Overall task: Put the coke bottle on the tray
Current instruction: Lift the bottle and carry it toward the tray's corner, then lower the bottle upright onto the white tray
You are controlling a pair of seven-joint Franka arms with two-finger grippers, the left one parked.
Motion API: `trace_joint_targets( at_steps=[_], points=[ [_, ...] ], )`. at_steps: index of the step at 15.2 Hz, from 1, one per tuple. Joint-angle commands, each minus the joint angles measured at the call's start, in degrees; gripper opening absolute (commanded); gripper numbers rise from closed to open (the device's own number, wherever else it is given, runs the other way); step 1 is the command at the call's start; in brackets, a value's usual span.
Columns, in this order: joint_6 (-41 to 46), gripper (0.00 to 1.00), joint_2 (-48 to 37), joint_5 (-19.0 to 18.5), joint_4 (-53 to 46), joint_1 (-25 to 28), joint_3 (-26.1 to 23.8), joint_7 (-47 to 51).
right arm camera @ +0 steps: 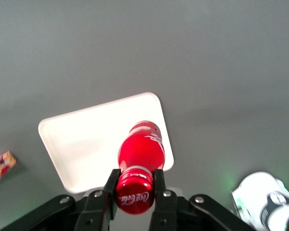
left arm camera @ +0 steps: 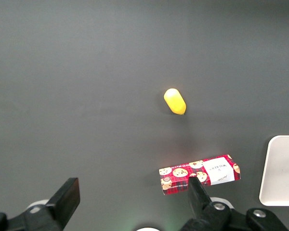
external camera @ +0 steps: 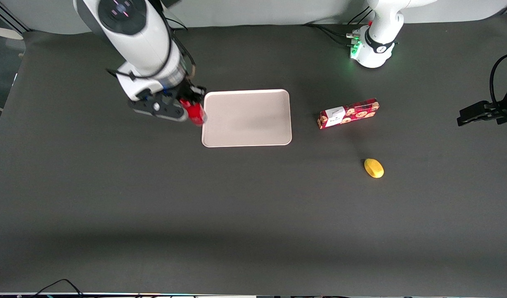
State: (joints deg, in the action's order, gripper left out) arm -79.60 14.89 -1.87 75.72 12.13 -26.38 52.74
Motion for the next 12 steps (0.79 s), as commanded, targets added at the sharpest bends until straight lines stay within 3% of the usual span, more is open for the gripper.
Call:
trace_joint_targets(
  at_steps=[1,3,6,9,12],
  points=[
    [-2.7,0.00,-14.5,9.0,16.7,-0.4,4.4,-4.2],
    [-10.0,0.00,-21.1,11.9,29.3,-0.3,5.1,-4.8],
    [-23.0,0.00,-22.5,13.4,42.6,0.1,4.3,-4.8],
    [-34.6,0.00,-19.3,13.4,49.8,0.5,2.1,-4.0],
    [-39.4,0.00,-16.1,13.3,51.9,0.5,0.5,-1.9]
  ],
)
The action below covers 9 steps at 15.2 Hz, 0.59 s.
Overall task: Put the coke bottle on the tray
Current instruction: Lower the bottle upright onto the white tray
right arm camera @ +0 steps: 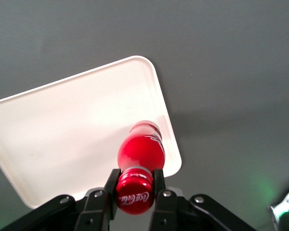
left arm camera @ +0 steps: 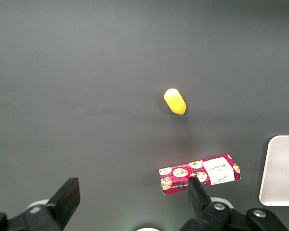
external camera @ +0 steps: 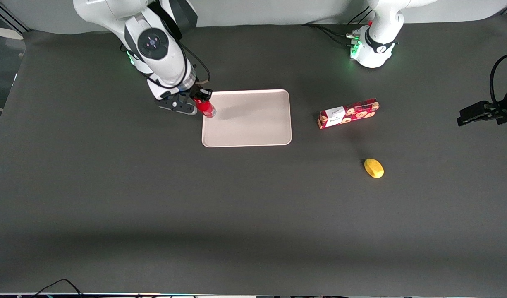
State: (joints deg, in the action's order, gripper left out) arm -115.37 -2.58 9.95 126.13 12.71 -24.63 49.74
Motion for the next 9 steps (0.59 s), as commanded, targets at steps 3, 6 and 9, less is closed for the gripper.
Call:
trace_joint_targets(
  at_steps=[3,6,9],
  points=[
    [-8.4,0.00,2.8,1.5,3.9,0.0,-1.8,1.6],
    [-10.9,0.04,4.8,0.6,4.2,0.4,-3.2,4.7],
    [-11.5,1.00,5.3,0.5,4.0,0.3,-3.3,5.9]
  ],
)
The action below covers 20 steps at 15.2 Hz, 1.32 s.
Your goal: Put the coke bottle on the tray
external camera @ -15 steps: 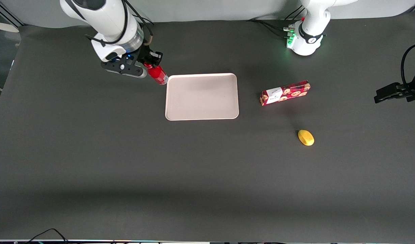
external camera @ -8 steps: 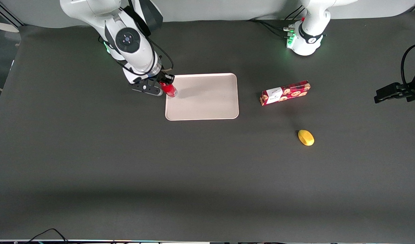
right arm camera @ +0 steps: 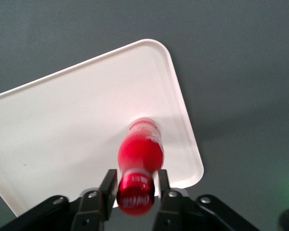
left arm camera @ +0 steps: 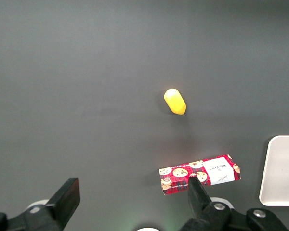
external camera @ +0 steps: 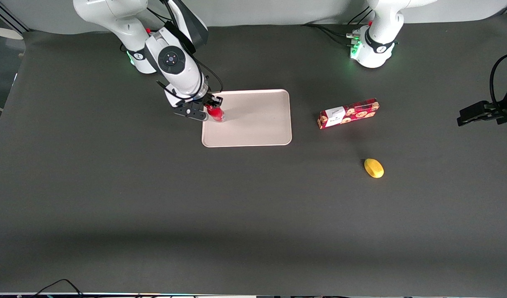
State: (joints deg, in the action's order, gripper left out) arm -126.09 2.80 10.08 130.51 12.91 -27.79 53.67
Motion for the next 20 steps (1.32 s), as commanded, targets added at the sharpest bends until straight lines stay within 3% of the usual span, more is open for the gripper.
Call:
trace_joint_targets(
  at_steps=[1,5,6,8,12,18,20],
  points=[
    [-0.7,1.00,-0.4,0.4,-0.3,0.2,-0.2,2.1],
    [2.1,1.00,-5.2,0.2,-2.0,-0.6,0.7,1.4],
    [4.2,1.00,-6.3,-1.4,-3.9,-0.9,1.9,0.8],
    [14.1,1.00,-6.7,-6.2,-11.5,-0.9,6.2,-1.5],
    [31.7,1.00,-6.5,-7.4,-26.2,-1.0,18.3,-16.6],
    [35.1,1.00,-9.0,-7.4,-28.8,-2.0,36.6,-39.6],
    [35.1,1.00,-9.0,-7.4,-29.3,-1.9,39.5,-41.9]
  ],
)
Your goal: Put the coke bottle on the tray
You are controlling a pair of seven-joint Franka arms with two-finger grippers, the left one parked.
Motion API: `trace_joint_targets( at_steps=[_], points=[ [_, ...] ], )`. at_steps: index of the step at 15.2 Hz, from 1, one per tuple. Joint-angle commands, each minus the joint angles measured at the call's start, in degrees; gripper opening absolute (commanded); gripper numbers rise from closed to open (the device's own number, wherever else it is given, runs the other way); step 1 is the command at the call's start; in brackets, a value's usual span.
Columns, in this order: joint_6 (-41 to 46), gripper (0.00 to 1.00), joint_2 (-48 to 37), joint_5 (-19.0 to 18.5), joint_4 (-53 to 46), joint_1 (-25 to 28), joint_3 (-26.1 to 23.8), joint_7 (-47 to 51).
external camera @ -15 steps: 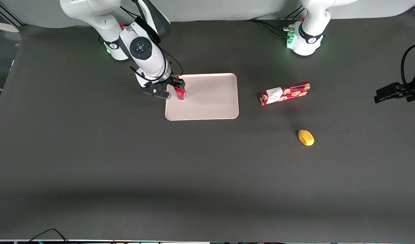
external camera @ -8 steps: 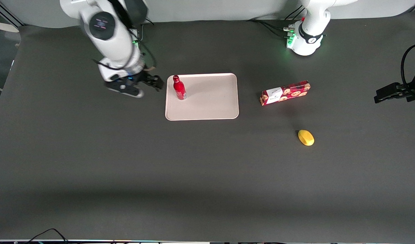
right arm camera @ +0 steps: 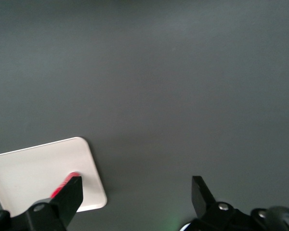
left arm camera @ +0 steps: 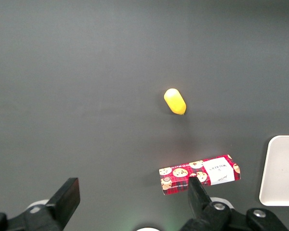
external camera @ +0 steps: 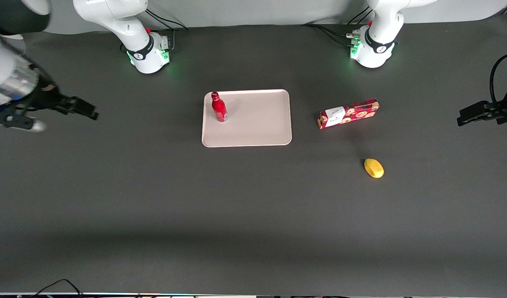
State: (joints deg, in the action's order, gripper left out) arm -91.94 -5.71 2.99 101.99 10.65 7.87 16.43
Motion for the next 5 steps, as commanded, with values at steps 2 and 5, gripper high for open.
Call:
trace_joint_targets(
  at_steps=[2,5],
  points=[
    [1.1,1.00,0.7,-0.4,-2.7,0.2,3.9,-2.7],
    [1.5,1.00,1.2,-2.5,-3.9,0.7,3.8,-0.9]
  ],
)
